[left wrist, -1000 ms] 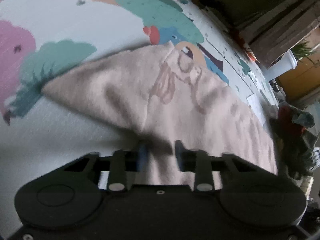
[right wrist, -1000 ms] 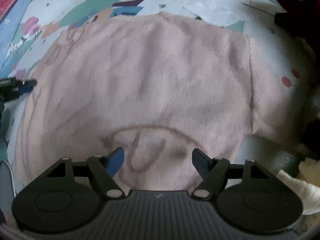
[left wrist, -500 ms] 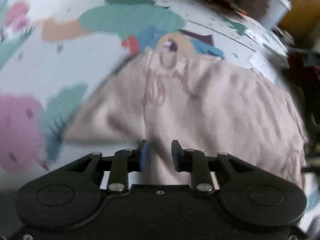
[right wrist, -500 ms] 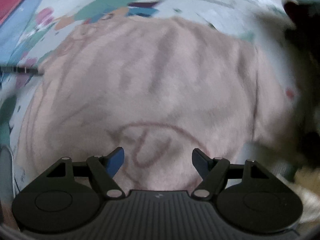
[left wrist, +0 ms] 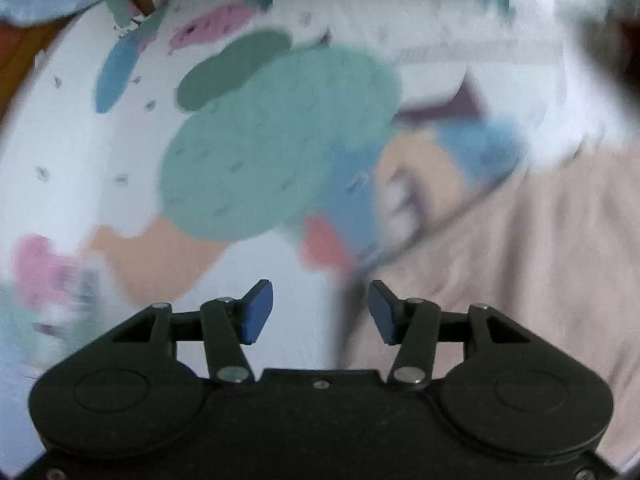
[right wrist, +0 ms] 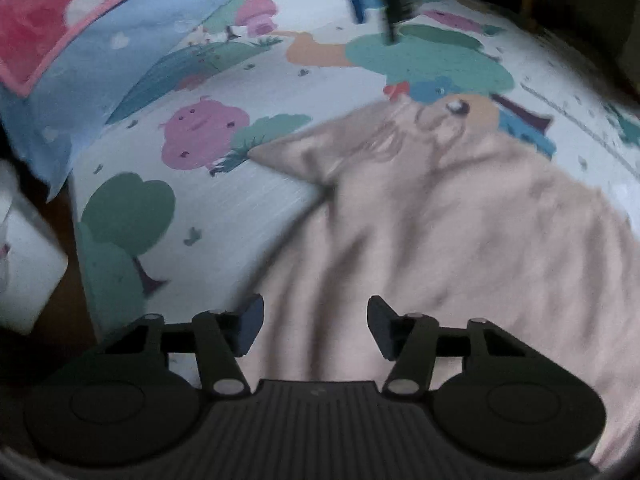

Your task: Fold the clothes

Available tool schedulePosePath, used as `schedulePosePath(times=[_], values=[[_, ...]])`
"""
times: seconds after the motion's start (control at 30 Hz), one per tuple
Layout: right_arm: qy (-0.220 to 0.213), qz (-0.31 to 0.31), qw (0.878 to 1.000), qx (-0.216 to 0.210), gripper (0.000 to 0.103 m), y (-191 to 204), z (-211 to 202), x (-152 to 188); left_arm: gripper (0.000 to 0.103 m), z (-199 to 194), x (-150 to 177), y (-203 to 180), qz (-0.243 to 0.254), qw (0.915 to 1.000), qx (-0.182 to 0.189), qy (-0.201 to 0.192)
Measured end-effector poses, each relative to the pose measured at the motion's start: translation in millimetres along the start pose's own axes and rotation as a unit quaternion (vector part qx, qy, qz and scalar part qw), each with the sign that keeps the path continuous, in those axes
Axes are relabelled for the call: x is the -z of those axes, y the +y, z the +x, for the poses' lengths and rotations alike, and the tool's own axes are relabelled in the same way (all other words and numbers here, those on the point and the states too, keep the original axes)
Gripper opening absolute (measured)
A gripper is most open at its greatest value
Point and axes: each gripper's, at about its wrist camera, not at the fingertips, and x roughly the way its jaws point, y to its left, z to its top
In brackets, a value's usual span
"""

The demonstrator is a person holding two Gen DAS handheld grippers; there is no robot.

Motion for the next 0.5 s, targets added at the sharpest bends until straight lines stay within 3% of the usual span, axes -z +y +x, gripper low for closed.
schedulePosePath(times=[0.03, 0.07, 0.13, 0.27, 0.33, 0.5], values=[[0.001, 0.003, 1.0, 0.015, 0.057, 12.7, 6.9, 6.4, 0.052, 5.3, 7.7, -2.5, -0.008, 0.9993, 0.032, -0.018], [0.001, 0.007, 1.0, 0.027, 0.057, 21.5, 12.9, 10.6, 0.052, 15.7, 10.8, -8.2, 0.019, 0.9986, 0.049, 0.003], [-0.002, 0.014, 0.999, 0.048, 0.057, 37.7, 24.3, 17.8, 0.051, 24.1, 15.4, -18.5, 0.079, 0.9967, 0.021, -0.003], [-0.009, -0.006, 0.995, 0.101, 0.056, 58.9, 45.2, 30.2, 0.052, 30.8, 19.0, -9.0, 0.056, 0.9967, 0.057, -0.013], [-0.006, -0.029, 0.993, 0.118, 0.051, 68.2, 54.8, 33.3, 0.052, 36.9, 21.5, -6.2, 0.044, 0.997, 0.062, -0.013], [0.003, -0.061, 0.989, 0.134, 0.048, 82.9, 64.6, 37.0, 0.052, 50.7, 22.8, -13.6, 0.039, 0.9971, 0.066, 0.002]])
